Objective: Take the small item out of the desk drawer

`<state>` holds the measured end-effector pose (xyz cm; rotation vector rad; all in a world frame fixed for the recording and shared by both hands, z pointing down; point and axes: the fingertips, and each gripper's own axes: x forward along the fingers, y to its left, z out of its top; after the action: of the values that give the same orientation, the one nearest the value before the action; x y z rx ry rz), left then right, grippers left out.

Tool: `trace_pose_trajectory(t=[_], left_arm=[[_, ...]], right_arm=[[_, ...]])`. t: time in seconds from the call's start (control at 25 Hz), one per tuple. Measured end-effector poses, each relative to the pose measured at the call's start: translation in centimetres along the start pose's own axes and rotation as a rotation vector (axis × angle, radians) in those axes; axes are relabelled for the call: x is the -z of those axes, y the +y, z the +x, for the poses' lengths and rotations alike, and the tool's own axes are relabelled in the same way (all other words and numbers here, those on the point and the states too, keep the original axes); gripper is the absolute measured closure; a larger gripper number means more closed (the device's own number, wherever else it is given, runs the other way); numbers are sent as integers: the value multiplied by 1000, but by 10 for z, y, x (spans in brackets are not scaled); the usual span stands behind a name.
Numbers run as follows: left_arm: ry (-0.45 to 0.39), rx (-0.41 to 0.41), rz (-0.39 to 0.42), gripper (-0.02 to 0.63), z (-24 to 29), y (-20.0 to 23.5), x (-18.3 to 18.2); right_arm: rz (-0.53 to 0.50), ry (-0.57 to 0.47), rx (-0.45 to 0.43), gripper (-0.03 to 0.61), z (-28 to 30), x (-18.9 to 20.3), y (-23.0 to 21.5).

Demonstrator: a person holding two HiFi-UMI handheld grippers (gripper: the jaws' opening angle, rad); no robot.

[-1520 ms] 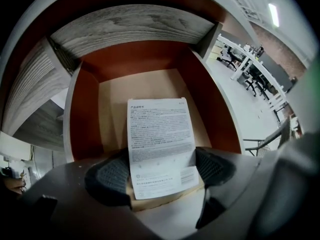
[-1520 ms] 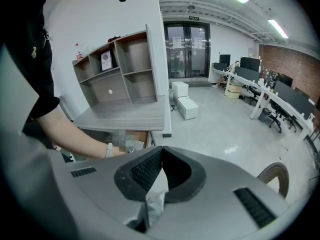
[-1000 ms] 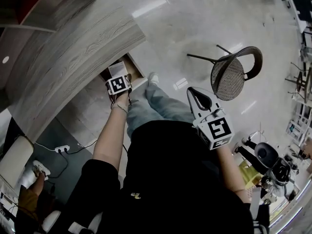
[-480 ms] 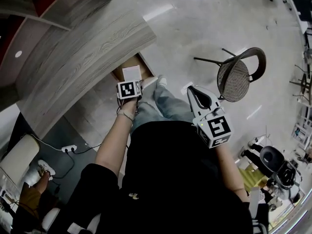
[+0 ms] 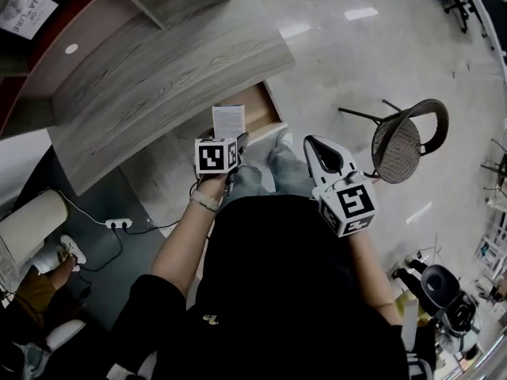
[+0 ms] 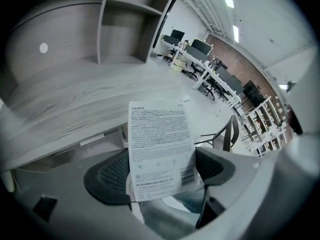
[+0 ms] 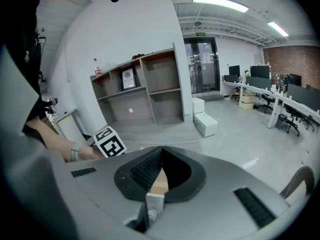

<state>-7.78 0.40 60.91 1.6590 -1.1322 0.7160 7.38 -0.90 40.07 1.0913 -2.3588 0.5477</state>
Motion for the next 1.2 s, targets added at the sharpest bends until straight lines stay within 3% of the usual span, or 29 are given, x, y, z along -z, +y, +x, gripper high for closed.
trace_pose_trajectory(t=[0.28, 0.56, 1.0, 1.2], left_arm=[[-174, -17, 14, 193, -94, 25, -11], [-441, -65, 114, 195, -192, 35, -36], [-758, -182, 176, 196, -324, 58, -49], [-870, -242, 183, 196, -367, 68, -59]], right_arm=[[-61, -66, -90, 583, 14, -31, 56], [-122, -136, -180, 583, 24, -62, 108], [-157, -247, -282, 583, 27, -122, 184], [-230, -293, -348, 583, 19, -143, 207]])
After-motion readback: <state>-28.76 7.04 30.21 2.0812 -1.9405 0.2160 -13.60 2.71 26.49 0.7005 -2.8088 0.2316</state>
